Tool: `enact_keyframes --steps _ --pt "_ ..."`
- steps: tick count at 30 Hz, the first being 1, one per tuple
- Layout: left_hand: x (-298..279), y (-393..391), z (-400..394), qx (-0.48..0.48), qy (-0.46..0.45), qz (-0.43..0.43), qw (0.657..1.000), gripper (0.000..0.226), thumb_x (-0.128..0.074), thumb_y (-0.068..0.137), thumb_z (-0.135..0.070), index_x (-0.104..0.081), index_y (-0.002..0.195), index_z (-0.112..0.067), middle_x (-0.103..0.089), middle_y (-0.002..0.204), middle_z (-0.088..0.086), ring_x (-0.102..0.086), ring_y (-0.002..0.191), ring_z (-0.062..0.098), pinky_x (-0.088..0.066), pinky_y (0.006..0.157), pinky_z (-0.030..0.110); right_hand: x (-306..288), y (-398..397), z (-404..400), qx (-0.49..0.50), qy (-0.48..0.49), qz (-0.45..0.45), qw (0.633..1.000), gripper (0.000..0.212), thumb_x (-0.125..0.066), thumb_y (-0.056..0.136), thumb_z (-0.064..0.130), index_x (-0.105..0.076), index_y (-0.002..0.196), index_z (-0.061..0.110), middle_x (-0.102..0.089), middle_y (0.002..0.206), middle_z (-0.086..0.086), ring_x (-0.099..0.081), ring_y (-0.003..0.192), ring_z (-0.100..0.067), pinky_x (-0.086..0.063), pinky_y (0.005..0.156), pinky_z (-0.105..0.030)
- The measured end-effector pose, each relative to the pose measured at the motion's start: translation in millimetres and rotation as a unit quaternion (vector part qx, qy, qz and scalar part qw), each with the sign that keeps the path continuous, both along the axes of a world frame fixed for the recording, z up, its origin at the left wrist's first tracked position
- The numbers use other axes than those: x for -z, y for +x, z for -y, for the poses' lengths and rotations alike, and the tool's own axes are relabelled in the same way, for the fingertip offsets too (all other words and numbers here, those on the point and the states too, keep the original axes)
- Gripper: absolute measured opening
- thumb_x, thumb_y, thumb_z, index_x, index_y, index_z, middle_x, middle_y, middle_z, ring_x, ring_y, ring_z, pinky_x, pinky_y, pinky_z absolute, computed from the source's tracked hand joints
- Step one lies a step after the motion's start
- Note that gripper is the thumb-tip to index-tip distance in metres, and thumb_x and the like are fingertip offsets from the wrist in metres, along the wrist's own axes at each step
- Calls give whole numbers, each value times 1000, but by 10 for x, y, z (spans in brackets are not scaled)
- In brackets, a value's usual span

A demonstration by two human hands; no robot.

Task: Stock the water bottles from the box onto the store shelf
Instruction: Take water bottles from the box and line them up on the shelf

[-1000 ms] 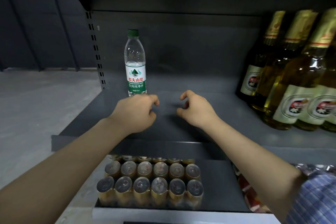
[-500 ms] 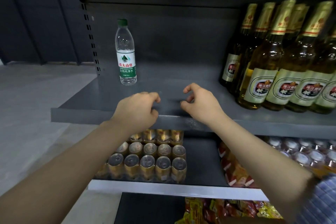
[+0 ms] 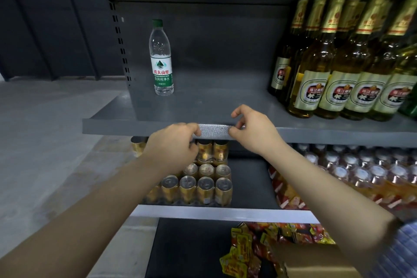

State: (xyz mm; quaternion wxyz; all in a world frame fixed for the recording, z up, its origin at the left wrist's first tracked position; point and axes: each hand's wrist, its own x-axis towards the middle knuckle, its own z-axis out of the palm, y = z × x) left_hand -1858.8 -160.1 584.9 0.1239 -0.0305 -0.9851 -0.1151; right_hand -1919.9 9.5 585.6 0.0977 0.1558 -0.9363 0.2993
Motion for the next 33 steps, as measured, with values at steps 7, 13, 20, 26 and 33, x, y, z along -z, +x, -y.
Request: enact_keyframes --steps 7,13,20,26,33 --pt "82 417 -100 34 -21 36 999 22 -47 89 -27 -53 110 -26 -60 113 -8 -55 100 15 -46 76 29 44 464 -123 12 -10 9 1000 28 -57 82 20 -50 108 16 -66 85 -4 -57 80 -20 -47 72 -34" --pt "190 687 -235 55 -42 60 996 24 -45 90 -26 -52 113 -25 -61 110 -5 -55 93 16 -39 67 27 142 800 -429 44 -33 25 998 29 -60 81 19 -52 109 15 -61 83 1 -55 77 -18 -41 68 -28" --pt "337 978 -585 80 -41 67 994 22 -44 89 -25 -54 109 -28 -61 109 -6 -56 94 17 -43 69 30 333 1218 -981 82 -18 41 996 28 -59 83 21 -51 109 16 -60 86 1 -53 77 -17 -37 66 -26" --pt "451 1144 -1038 96 -42 63 992 28 -45 88 -26 -56 114 -30 -56 102 -9 -54 98 17 -44 71 29 433 1490 -1505 114 -13 60 992 23 -57 82 18 -52 104 15 -58 80 3 -52 73 -19 -36 64 -27" --pt "546 1267 -1687 131 -35 74 988 27 -44 90 -26 -54 115 -26 -58 101 -7 -47 84 12 -39 67 28 474 1699 -2197 128 5 76 989 24 -58 83 19 -51 105 12 -62 86 -5 -55 74 -24 -41 64 -32"
